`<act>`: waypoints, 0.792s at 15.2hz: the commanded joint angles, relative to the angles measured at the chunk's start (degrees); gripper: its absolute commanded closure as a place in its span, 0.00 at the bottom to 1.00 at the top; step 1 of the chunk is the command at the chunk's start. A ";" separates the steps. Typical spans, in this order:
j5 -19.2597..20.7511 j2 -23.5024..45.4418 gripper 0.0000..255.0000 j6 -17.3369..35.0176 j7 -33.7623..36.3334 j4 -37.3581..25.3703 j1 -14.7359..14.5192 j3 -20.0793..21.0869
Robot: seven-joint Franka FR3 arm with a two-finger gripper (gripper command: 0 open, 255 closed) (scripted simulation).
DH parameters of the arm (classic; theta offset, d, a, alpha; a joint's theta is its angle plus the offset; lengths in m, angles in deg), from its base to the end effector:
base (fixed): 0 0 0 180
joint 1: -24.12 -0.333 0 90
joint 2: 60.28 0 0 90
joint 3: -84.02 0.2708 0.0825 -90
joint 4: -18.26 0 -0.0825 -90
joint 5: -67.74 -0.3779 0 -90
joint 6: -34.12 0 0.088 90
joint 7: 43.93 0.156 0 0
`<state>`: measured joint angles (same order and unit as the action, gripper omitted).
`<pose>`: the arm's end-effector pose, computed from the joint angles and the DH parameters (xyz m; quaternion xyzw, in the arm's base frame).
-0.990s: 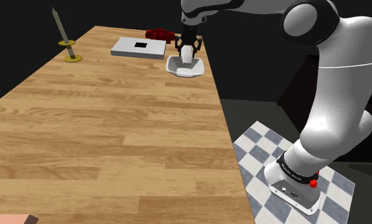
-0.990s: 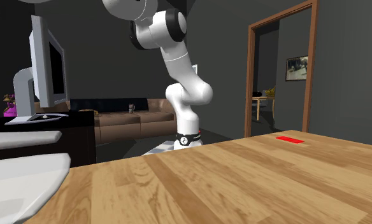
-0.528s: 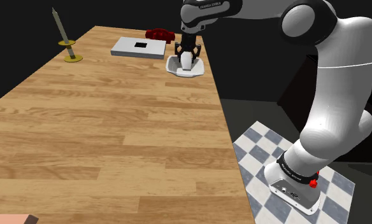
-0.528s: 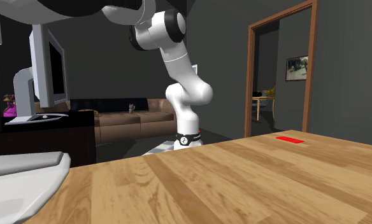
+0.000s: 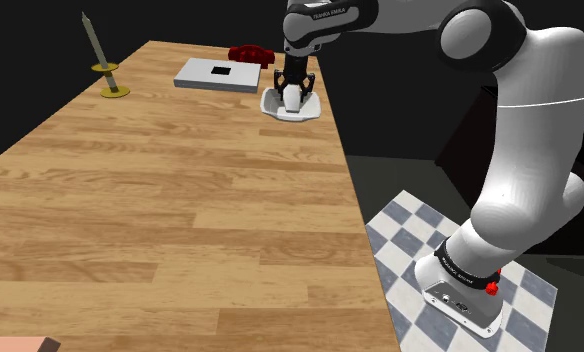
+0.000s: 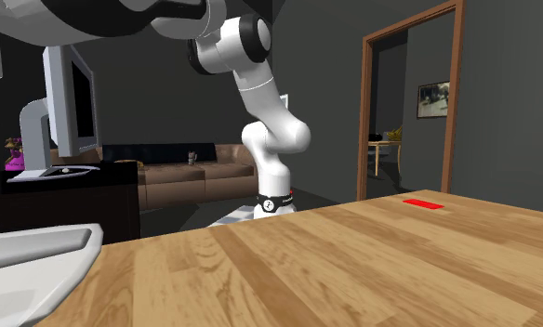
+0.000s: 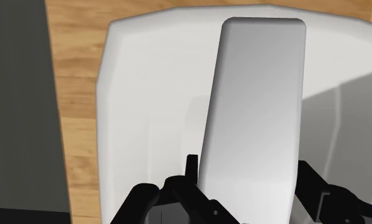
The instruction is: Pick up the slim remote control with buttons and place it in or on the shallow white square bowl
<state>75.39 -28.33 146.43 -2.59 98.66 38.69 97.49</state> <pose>0.6813 -0.0479 0.3035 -0.9348 0.3552 -0.0070 0.0023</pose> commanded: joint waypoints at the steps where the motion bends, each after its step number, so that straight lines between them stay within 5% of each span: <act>1: -0.03 0.10 1.00 0.12 0.00 0.26 -0.02 0.03; 2: -0.03 0.10 0.00 0.11 -0.03 0.23 0.00 0.03; 7: -0.03 0.10 0.00 0.12 0.00 0.25 -0.02 0.03; 12: -0.49 -1.37 0.00 -6.33 -0.37 -4.79 -0.18 0.30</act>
<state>74.95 -29.55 141.08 -3.01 94.65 38.61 97.74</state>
